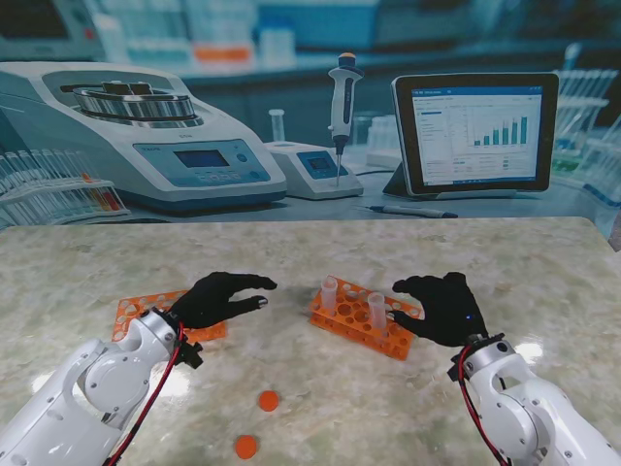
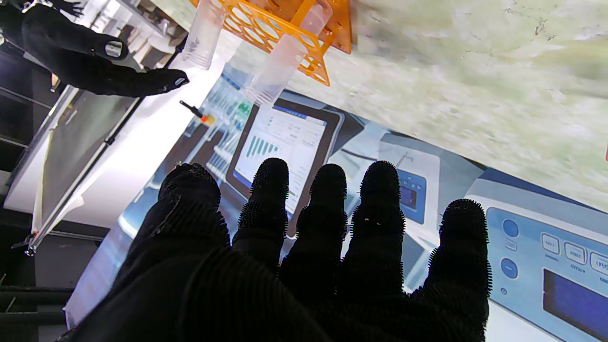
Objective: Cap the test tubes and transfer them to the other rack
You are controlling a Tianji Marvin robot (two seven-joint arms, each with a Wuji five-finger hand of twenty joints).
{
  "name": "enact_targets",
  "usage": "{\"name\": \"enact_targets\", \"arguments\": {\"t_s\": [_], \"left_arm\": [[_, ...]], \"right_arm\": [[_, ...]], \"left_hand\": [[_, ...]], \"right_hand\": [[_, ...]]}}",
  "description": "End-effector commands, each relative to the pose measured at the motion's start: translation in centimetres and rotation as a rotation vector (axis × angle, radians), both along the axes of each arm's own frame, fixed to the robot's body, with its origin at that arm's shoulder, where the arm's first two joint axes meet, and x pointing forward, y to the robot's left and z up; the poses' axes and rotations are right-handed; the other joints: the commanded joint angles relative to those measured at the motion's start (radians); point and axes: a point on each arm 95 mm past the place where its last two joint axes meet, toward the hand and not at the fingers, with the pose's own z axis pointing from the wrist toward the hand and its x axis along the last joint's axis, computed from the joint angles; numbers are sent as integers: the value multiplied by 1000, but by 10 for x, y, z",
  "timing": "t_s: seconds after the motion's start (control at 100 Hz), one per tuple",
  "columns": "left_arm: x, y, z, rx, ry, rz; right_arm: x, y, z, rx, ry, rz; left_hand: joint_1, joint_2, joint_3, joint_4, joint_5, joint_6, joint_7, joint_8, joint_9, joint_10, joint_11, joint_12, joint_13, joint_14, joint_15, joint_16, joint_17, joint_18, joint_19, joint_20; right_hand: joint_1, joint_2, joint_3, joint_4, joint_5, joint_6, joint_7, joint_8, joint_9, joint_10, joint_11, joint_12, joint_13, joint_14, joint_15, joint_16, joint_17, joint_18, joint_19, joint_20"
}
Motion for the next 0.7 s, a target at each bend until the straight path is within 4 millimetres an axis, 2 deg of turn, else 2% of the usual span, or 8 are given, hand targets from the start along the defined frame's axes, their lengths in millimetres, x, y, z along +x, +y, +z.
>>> {"name": "enact_targets", "arguments": {"t_s": [0.0, 0.11, 0.13, 0.18, 0.69], "left_arm": [[-1, -1, 1, 3, -3, -7], [-1, -1, 1, 4, -5, -10], [-1, -1, 1, 4, -5, -11], [-2, -1, 1, 4, -5, -12], [-3, -1, 2, 4, -7, -16]], "right_arm": [[4, -3, -5, -7, 22, -17], [11, -7, -9, -18, 47, -32], [12, -7, -10, -20, 52, -34], [15, -9, -11, -24, 65, -41], [42, -9, -29, -64, 169, -52]], "left_hand": [[-20, 47, -22, -20, -11, -21, -12, -12, -2, 6, -14, -19, 14, -1, -3, -5, -9, 19, 32, 8], [-20, 47, -22, -20, -10, -19, -12, -12, -3, 6, -15, -19, 13, 0, -3, -5, -9, 19, 32, 8], [-21, 47, -23, -21, -10, -20, -12, -12, -3, 5, -15, -19, 12, 2, -4, -5, -10, 20, 32, 8], [-21, 47, -22, -21, -11, -22, -12, -12, -3, 5, -15, -19, 13, 1, -3, -5, -9, 19, 32, 8], [-23, 47, -22, -20, -11, -22, -12, -11, -2, 6, -14, -19, 12, 0, -3, -5, -10, 18, 31, 9]], "right_hand": [[-49, 3, -15, 3, -50, 23, -21, -11, -35, -4, -16, -13, -35, -13, -32, -12, -21, -6, -28, -10], [-92, -4, -12, -2, -51, 31, -25, -15, -38, 1, -17, -15, -39, -12, -33, -13, -21, -6, -29, -8], [-115, -12, 22, -4, -49, 32, -31, -21, -38, 2, -17, -18, -39, -11, -33, -14, -21, -6, -31, -5], [-132, -14, 31, -8, -50, 36, -33, -23, -39, 6, -18, -19, -39, -12, -33, -14, -23, -6, -34, -4], [-210, -46, 76, -26, -73, 68, -59, -44, -73, 29, -37, -43, -56, -7, -40, -23, -26, -4, -46, -10]]}}
